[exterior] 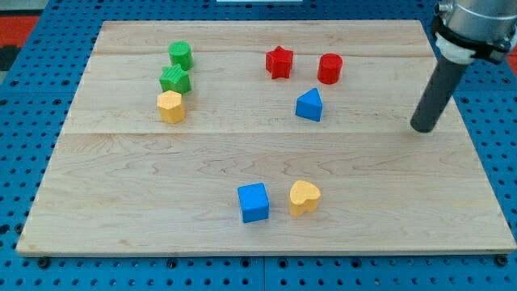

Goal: Slightly move the red circle upwards

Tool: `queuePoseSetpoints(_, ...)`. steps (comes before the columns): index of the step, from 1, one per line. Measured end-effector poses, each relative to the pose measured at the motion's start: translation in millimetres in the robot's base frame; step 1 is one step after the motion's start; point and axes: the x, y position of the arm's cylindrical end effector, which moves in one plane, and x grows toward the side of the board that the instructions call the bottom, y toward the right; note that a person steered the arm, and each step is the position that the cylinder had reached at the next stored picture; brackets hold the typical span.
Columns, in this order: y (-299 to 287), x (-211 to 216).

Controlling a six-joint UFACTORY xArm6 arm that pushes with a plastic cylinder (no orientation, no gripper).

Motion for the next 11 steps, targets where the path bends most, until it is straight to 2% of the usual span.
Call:
queuePoseSetpoints(1,0,17)
queuePoseSetpoints(3,-5,8)
queuePoseSetpoints(5,-42,-67)
queuePoseSetpoints(7,-109,-89)
queuePoseSetpoints(8,-117,-113)
queuePoseSetpoints(11,-154,-133)
